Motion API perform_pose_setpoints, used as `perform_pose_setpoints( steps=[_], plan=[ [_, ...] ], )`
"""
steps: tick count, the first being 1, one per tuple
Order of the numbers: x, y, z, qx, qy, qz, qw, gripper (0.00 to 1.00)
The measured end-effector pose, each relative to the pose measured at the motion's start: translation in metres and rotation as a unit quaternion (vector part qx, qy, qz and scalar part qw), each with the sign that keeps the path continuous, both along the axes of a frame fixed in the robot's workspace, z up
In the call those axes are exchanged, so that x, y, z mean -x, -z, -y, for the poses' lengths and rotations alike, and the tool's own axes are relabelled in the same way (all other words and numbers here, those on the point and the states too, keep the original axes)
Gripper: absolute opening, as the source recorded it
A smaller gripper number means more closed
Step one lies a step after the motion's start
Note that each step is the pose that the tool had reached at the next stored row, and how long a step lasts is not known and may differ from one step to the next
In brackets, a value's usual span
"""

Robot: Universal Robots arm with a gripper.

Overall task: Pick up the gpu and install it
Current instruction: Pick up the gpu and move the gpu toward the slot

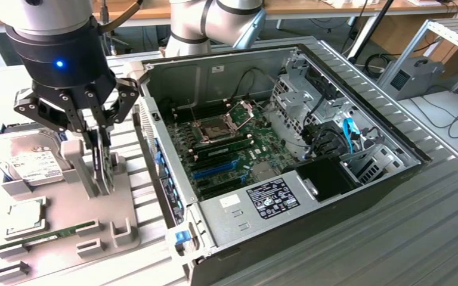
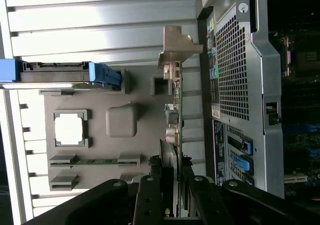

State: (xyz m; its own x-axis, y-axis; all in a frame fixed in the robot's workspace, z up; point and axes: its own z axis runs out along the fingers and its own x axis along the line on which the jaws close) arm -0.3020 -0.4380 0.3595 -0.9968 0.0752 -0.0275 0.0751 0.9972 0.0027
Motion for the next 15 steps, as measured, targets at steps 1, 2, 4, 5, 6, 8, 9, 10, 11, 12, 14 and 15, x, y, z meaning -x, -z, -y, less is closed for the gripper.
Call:
perform_pose_setpoints(
  steps=[1, 2, 4, 5, 6, 8, 9, 10, 11, 12, 14, 15],
  plan=[
    [0.0, -0.0004, 0.0, 0.0, 0.0, 0.0, 1.0, 0.26],
    [0.0, -0.0012, 0.0, 0.0, 0.0, 0.0, 1.0, 0.26],
    [0.0, -0.0038, -0.0001, 0.0, 0.0, 0.0, 1.0, 0.26],
    [0.0, -0.0046, -0.0001, 0.0, 0.0, 0.0, 1.0, 0.26],
    [0.0, -0.0051, -0.0001, 0.0, 0.0, 0.0, 1.0, 0.26],
    [0.0, -0.006, -0.0001, 0.0, 0.0, 0.0, 1.0, 0.26],
    [0.0, -0.0063, -0.0002, -0.0001, 0.0, 0.0001, 1.0, 0.26],
    [0.0, -0.0067, -0.0002, 0.0, 0.0, 0.0, 1.0, 0.26],
    [0.0, -0.0071, -0.0002, 0.0, 0.0, 0.0, 1.0, 0.26],
    [0.0, -0.0075, -0.0002, 0.0, 0.0, 0.0, 1.0, 0.26],
    [0.0, -0.0086, -0.0003, 0.0, 0.0, 0.0001, 1.0, 0.26],
    [0.0, -0.009, -0.0003, 0.0, 0.0, 0.0, 1.0, 0.26]
  ],
)
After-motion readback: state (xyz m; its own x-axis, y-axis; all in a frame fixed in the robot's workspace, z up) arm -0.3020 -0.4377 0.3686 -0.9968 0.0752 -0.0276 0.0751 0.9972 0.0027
